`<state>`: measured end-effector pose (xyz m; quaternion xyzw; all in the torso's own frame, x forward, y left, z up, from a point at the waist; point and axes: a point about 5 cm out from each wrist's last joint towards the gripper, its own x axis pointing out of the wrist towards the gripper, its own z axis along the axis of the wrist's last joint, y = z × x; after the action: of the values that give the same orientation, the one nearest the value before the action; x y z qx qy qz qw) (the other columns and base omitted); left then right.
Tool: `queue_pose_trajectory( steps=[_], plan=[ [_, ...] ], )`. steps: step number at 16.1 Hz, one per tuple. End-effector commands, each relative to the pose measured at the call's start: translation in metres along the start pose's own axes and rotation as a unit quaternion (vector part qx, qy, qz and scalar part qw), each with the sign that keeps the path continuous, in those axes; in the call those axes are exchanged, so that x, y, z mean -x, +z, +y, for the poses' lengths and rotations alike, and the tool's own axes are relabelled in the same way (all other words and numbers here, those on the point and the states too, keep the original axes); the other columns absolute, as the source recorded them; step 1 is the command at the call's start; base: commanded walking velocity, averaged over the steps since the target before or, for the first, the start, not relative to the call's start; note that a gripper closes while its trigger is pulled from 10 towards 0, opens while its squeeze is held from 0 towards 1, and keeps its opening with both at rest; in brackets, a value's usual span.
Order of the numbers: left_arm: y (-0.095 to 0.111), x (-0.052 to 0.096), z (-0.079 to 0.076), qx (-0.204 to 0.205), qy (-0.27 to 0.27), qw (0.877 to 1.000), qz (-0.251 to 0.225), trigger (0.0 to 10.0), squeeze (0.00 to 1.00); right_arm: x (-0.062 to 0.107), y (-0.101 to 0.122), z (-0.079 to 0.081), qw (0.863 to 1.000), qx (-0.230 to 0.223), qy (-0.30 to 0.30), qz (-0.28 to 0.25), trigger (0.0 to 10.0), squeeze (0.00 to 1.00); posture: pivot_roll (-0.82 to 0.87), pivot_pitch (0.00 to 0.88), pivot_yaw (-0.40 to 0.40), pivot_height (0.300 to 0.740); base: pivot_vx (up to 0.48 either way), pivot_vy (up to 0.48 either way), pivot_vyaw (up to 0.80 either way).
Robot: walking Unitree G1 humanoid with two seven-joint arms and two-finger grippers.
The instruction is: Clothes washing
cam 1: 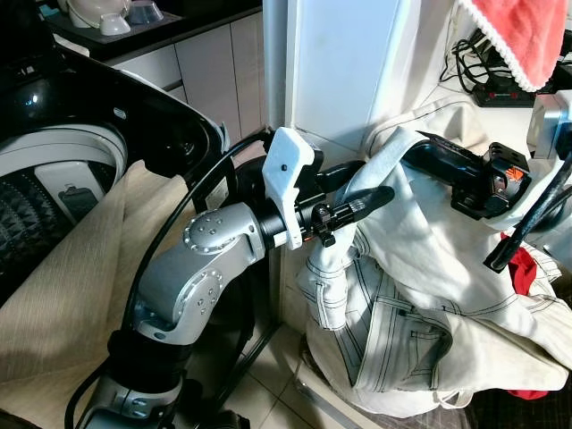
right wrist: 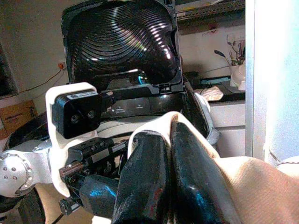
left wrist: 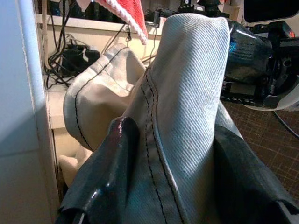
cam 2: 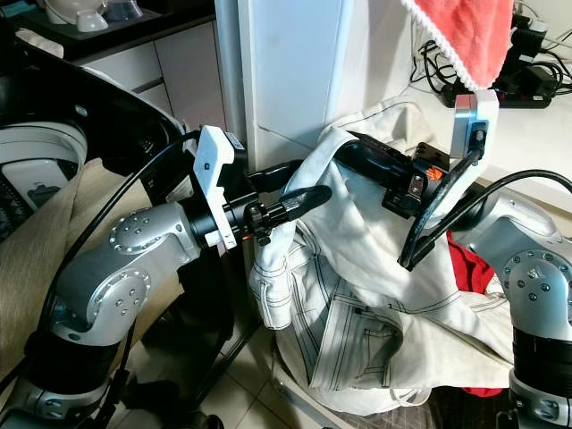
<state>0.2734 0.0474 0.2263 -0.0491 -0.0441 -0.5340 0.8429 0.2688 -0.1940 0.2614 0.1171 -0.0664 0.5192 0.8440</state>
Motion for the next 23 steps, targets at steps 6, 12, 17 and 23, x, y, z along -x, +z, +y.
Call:
queue_pose_trajectory(
  steps=[6,12,17,23],
  plan=[
    [-0.007,0.003,0.002,0.022,0.01,0.999,0.022,0.0,0.0,-0.001,0.014,0.004,0.999,0.03,0.0,-0.017,0.0,0.0,-0.07,0.0,0.026,0.74,0.0,0.0,0.0],
    [-0.006,0.005,0.003,0.021,0.014,1.0,0.015,0.0,0.0,-0.002,0.012,0.006,0.999,0.032,-0.001,-0.011,0.0,0.0,-0.08,0.0,0.026,0.74,0.0,0.0,0.0],
    [-0.007,0.008,0.005,0.024,0.022,0.999,0.017,0.0,0.0,-0.005,0.012,0.008,0.999,0.033,0.002,-0.008,0.0,0.0,-0.07,0.0,0.026,0.74,0.0,0.0,0.0],
    [0.003,0.018,0.023,0.009,0.074,0.997,-0.004,0.0,0.0,-0.006,0.012,0.008,1.0,0.02,-0.007,-0.007,10.0,1.0,-0.07,0.0,0.025,0.74,0.0,0.0,0.0]
  ],
)
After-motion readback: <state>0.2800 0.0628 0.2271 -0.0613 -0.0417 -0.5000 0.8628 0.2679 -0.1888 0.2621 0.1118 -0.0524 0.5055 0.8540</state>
